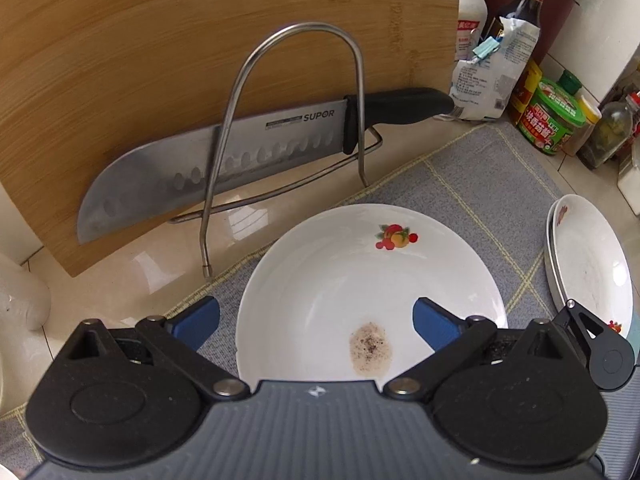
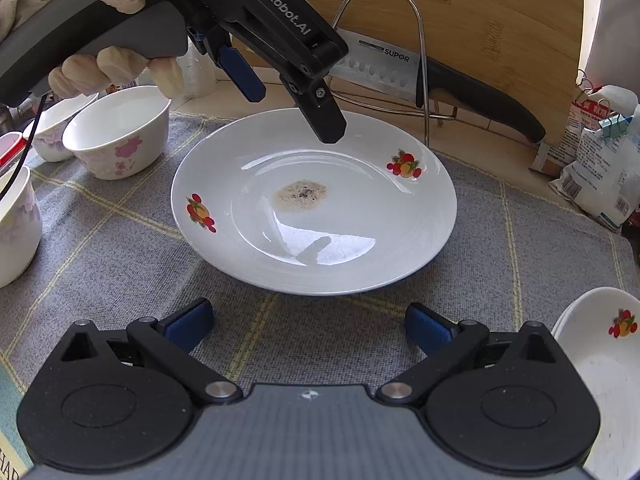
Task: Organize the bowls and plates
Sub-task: 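Move the left tool to the rim of the stained fruit-print plate, then grip the stained plate rim with the left tool and lift it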
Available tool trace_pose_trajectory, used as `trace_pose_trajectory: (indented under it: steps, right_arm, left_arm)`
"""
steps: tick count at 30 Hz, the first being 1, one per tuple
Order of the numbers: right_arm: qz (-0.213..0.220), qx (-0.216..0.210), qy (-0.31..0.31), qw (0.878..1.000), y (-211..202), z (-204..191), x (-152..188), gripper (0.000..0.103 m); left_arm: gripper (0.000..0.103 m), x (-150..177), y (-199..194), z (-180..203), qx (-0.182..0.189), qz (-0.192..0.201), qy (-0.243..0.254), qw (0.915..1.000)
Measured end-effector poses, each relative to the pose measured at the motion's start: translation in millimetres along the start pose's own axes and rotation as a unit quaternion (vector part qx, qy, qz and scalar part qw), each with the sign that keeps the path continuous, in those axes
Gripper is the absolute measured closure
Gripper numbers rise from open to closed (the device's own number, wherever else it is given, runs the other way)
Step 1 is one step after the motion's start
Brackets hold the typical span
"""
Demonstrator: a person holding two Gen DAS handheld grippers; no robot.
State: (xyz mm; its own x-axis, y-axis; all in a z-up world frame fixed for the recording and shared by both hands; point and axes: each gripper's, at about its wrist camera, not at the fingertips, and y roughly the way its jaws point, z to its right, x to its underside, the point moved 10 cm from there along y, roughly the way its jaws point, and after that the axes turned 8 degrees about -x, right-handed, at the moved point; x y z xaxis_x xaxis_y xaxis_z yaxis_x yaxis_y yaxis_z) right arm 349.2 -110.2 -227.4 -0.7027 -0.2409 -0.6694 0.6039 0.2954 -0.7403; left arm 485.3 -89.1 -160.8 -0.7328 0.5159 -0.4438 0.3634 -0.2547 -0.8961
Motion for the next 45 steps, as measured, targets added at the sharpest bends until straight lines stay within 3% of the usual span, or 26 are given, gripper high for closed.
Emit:
trace_pose_trajectory:
  steps: [17,28,45]
  right_arm:
    - [0.014,-0.002,-0.006,1.000,7.8,5.9,-11.8,0.000]
    - [0.022,0.000,-0.006,1.000,8.2,7.1,-14.4,0.000]
    - [0.024,-0.002,-0.028,0.999,10.8,7.9,-18.2,0.000]
  left_arm:
    - [0.004,-4.3,28.7,5.3,0.033,-0.048,0.037,0.9976]
    - [0.008,-4.5,29.9,11.6,0.088,-0.077,0.087,0.9894]
    - [0.008,-5.5,33.7,18.0,0.106,-0.110,0.125,0.9804]
